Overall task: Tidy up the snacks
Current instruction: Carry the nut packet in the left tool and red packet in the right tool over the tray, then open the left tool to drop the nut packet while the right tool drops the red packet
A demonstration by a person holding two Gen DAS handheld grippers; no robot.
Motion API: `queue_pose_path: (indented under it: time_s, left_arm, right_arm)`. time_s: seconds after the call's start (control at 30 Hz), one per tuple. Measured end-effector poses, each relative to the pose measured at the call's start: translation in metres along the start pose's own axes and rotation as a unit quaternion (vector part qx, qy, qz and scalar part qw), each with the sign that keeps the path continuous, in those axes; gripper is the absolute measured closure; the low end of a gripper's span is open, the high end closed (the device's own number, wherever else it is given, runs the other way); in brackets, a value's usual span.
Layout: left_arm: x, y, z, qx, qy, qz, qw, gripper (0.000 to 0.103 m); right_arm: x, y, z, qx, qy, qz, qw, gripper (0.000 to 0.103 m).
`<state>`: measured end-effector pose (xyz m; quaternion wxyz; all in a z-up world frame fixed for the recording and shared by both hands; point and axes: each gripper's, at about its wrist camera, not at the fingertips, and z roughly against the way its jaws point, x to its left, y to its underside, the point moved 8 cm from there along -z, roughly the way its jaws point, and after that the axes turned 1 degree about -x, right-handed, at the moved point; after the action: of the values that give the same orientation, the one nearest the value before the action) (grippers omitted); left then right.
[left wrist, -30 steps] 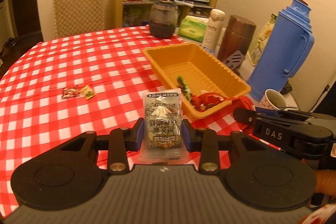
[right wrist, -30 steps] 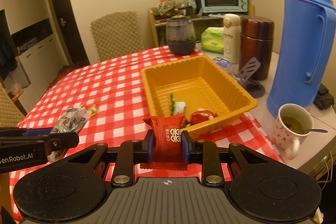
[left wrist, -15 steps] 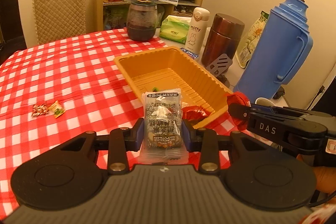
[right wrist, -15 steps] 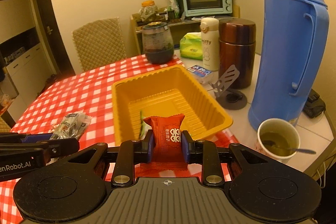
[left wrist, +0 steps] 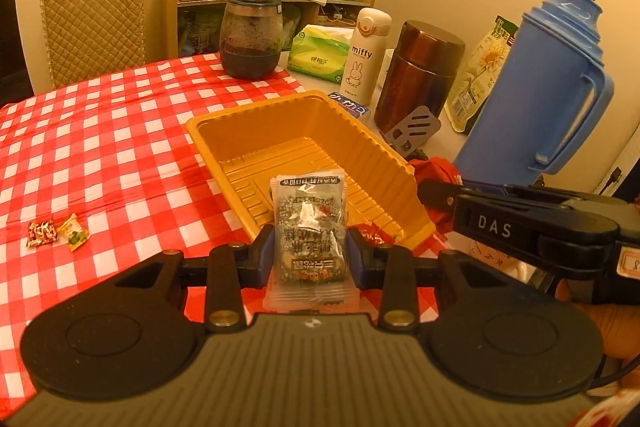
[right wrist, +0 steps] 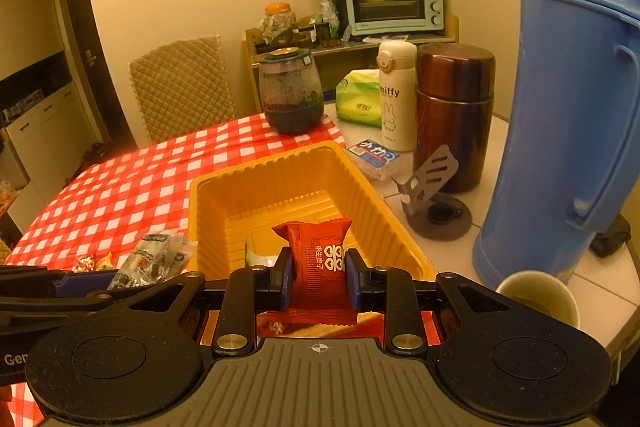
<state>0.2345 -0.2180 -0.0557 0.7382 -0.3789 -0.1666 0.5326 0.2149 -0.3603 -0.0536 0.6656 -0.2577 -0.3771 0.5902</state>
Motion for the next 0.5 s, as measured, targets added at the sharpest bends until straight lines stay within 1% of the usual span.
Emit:
queue_pose_path:
  time_s: [0.17,0.5]
  left_arm:
    - [0.001,-0.007,-0.011,0.001,0.001,-0.001,1.0000,0.069]
    - [0.007,-0.016,-0.045,0.012,0.001,-0.002,0.9999,0.069]
  right_arm:
    - [-0.003,-0.005,-0.016,0.005,-0.002,0.002,1.000,0.075]
    - [-0.013,-0.013,-0.042,0.019,-0.001,-0.001,1.000,0.075]
